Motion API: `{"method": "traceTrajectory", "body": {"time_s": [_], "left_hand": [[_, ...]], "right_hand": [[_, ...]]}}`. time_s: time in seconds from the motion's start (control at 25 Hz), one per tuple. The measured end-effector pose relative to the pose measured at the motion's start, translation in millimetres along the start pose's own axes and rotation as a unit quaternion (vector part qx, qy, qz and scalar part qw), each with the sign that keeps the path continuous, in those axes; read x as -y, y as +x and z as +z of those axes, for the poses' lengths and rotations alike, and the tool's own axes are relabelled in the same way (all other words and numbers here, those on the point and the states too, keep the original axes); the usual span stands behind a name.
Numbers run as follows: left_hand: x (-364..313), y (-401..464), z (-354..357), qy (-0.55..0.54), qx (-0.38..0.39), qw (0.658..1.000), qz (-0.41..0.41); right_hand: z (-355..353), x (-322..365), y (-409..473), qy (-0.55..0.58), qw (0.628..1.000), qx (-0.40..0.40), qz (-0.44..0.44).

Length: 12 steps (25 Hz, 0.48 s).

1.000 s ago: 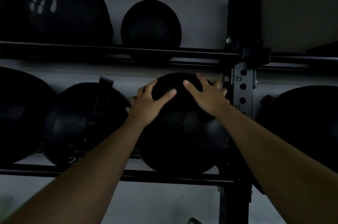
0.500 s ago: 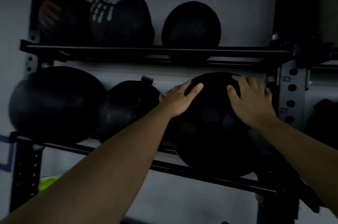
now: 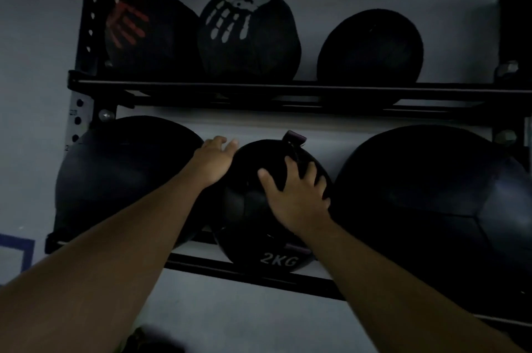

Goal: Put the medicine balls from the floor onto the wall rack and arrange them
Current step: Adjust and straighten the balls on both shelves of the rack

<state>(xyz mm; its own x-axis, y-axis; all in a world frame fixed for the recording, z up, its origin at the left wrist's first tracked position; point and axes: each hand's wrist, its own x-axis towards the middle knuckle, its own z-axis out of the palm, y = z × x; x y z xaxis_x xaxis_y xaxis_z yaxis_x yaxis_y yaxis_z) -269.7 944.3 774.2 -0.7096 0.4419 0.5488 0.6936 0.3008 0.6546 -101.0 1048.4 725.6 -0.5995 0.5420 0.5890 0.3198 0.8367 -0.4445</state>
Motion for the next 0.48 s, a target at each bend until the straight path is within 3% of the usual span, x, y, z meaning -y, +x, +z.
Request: {"method": "traceTrajectory", "body": {"time_s": [0.16,0.28,0.48], "left_hand": [[21,18,18,-0.103,0.076,0.991,0.022],[25,28,29,-0.175,0.068,0.982,0.02],[17,31,30,-0.124,0.08,0.985,-0.086]], "right_hand": [[39,7,6,-0.051,0.997,-0.053,0.03],[37,7,29,-0.086,0.995,-0.046,0.03],[-11,-2,96,-0.136,0.987,0.082,-0.016]]}}
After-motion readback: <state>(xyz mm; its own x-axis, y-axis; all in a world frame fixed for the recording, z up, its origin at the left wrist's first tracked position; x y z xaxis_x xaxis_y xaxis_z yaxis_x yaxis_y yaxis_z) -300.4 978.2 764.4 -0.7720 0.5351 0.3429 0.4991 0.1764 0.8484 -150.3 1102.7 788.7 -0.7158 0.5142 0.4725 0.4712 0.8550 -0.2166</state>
